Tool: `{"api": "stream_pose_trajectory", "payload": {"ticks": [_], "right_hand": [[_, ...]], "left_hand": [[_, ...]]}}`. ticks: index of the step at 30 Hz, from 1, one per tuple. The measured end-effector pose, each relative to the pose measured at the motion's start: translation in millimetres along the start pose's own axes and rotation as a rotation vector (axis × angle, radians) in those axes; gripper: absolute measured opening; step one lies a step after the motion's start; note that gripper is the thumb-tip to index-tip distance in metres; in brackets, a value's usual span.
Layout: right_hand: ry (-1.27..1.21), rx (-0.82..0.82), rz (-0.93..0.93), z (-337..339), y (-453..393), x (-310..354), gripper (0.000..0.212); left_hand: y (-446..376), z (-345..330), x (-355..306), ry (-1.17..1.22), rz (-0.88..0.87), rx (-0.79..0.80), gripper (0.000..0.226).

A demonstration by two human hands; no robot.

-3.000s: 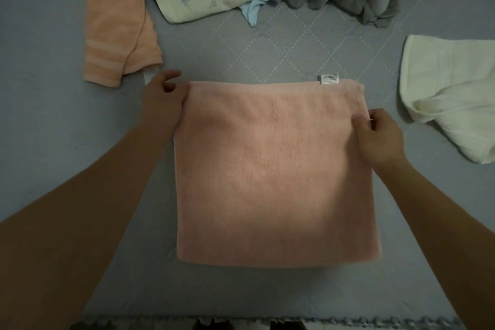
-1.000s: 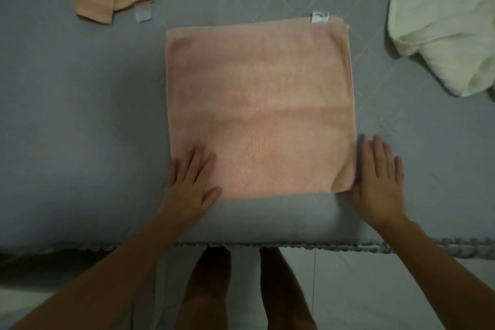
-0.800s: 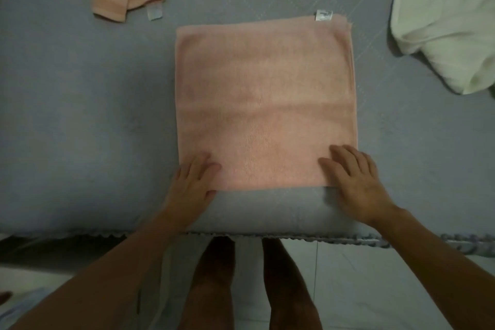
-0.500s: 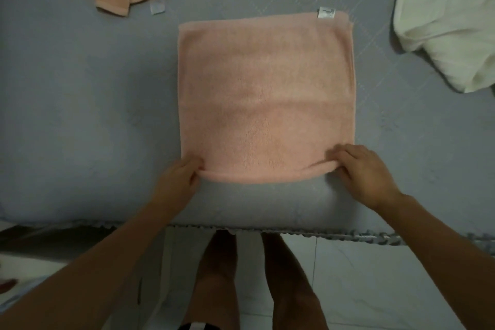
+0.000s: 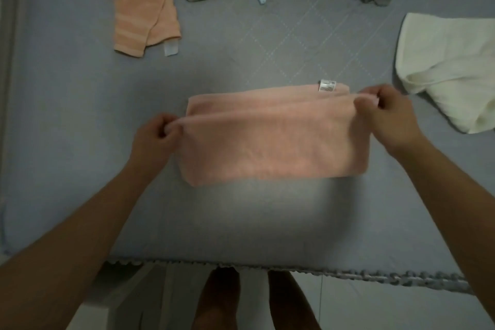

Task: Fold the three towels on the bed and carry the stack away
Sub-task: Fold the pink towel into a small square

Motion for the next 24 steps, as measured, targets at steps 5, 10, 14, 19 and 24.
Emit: {"api": "stream_pose_trajectory", "payload": {"ticks": [5,10,14,19,24], "right_hand": [[0.025,-0.258,-0.116,-35.0,-47.1,-21.6,0.031],[0.125,-0.241,-0.247,-34.1,-14.9,-57.1,0.037],[0.136,-0.301,-0.178,-17.9,2.3,-62.3,0.019],[0.087,-0.359,-0.284,-22.0,1.9,-63.1,0.024],[0.000,-0.400,-0.377,-37.6,26.2,-65.0,0.039]], "left_hand": [[-89.1,-29.1,-5.8,0.090,0.143,-0.019,0.022],[-97.5,-46.0,-4.2,0.048,0.217,-0.075,0.025],[-95.7,-36.3,-14.0,0.171,0.125,-0.175,0.013],[-88.8,-47.4,-8.8,0.258,0.229,-0.127,0.031],[-23.6,-55.8,21.0,0.352,0.304,-0.042,0.066]]}}
Point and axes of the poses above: each hand's wrist, its own y-axis away from the middle knuckle, its own z-axis out of the back of the hand, x = y × z, the point moved 2 cm from there along -y, towards the middle knuckle, and after that the axes turned 12 degrees about -y, right-handed, at the moved point
